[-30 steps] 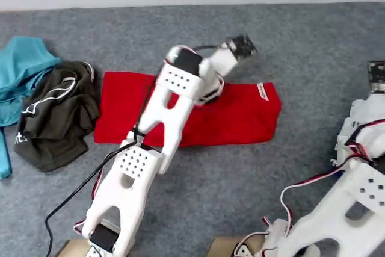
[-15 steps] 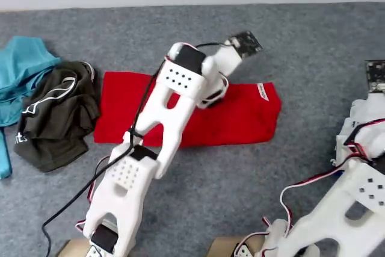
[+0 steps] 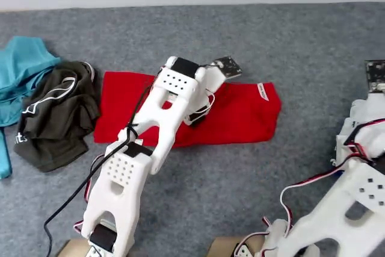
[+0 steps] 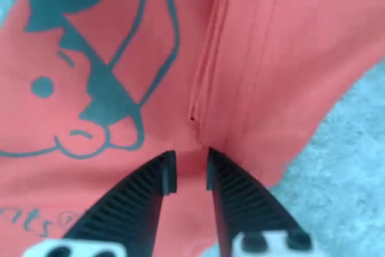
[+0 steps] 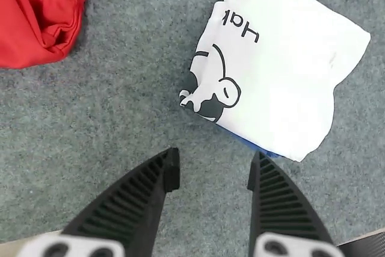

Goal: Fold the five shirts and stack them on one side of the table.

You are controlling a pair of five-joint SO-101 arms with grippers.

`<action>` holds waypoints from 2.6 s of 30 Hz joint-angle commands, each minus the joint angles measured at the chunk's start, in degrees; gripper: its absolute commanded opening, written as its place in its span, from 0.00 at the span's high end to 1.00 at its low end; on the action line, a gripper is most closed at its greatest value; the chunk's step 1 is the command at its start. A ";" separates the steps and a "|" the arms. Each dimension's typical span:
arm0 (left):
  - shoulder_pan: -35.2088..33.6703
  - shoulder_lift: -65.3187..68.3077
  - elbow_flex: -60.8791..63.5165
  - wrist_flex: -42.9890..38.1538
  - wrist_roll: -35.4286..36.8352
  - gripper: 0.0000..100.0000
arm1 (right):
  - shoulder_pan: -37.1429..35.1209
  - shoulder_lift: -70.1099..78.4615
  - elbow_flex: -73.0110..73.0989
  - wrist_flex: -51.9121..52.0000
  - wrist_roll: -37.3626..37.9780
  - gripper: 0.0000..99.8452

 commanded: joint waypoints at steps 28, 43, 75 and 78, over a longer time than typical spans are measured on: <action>-14.86 -16.18 -0.75 6.95 13.19 0.91 | -0.57 -1.45 -0.53 1.01 -0.53 0.80; -29.63 -7.82 0.04 1.32 15.21 0.84 | -0.66 -1.45 4.48 0.48 -0.26 0.80; -36.48 2.90 -10.59 -3.69 4.13 0.79 | -0.66 -1.45 4.57 1.01 3.96 0.80; -36.57 5.01 -11.56 -3.69 4.13 0.79 | -0.66 -1.45 4.48 1.01 3.96 0.80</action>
